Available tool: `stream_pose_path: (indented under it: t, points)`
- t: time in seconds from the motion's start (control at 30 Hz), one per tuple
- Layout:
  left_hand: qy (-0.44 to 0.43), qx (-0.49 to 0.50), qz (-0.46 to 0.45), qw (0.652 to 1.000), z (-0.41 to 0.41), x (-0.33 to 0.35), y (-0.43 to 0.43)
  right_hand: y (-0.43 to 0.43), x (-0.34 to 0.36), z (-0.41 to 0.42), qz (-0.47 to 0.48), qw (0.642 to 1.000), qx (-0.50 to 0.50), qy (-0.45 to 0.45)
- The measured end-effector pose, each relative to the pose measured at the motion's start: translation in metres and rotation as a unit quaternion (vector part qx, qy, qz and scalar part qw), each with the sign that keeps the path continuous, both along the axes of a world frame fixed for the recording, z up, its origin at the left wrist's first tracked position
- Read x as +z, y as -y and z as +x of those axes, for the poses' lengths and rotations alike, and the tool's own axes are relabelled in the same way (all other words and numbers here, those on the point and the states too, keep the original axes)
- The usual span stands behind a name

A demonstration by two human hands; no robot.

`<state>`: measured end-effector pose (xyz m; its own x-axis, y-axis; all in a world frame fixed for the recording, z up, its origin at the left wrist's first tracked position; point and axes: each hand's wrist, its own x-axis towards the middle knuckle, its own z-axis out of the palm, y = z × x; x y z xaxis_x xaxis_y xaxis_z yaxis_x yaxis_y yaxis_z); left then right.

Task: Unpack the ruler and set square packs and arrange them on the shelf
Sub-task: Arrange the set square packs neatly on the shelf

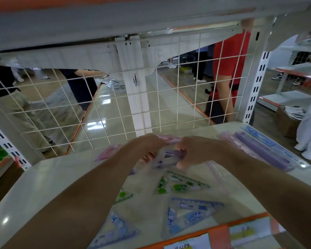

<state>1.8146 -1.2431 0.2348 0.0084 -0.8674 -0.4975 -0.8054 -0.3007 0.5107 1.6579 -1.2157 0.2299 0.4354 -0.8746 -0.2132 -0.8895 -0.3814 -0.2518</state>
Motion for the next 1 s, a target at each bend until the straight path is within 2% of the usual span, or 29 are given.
stream_pose_path:
  t: [0.1, 0.23, 0.3, 0.53, 0.67, 0.87, 1.0]
  points:
    - [0.006, -0.062, -0.011, 0.998, 0.011, 0.004, -0.001, 0.0, 0.001, -0.006, -0.026, 1.0, 0.0, 0.016]
    - [0.171, -0.215, -0.03, 0.961, 0.016, 0.001, -0.012, 0.001, -0.005, -0.004, -0.03, 0.999, 0.012, -0.019]
    - [0.197, -0.241, -0.066, 0.948, 0.01, -0.006, -0.014, 0.003, -0.009, -0.001, -0.028, 0.999, 0.012, -0.042]
    - [0.228, -0.25, -0.137, 0.931, 0.004, -0.012, -0.016, 0.009, -0.006, 0.005, -0.045, 0.996, 0.024, -0.07]
    - [0.221, -0.264, -0.128, 0.93, 0.007, -0.009, -0.015, 0.01, 0.0, 0.005, -0.009, 0.998, 0.009, -0.059]
    - [0.183, -0.233, -0.09, 0.951, 0.015, -0.003, -0.01, 0.014, 0.012, 0.012, 0.05, 0.995, -0.002, -0.083]
    - [0.191, -0.227, -0.102, 0.949, 0.007, -0.007, -0.01, 0.019, 0.008, 0.019, 0.037, 0.995, 0.002, -0.093]
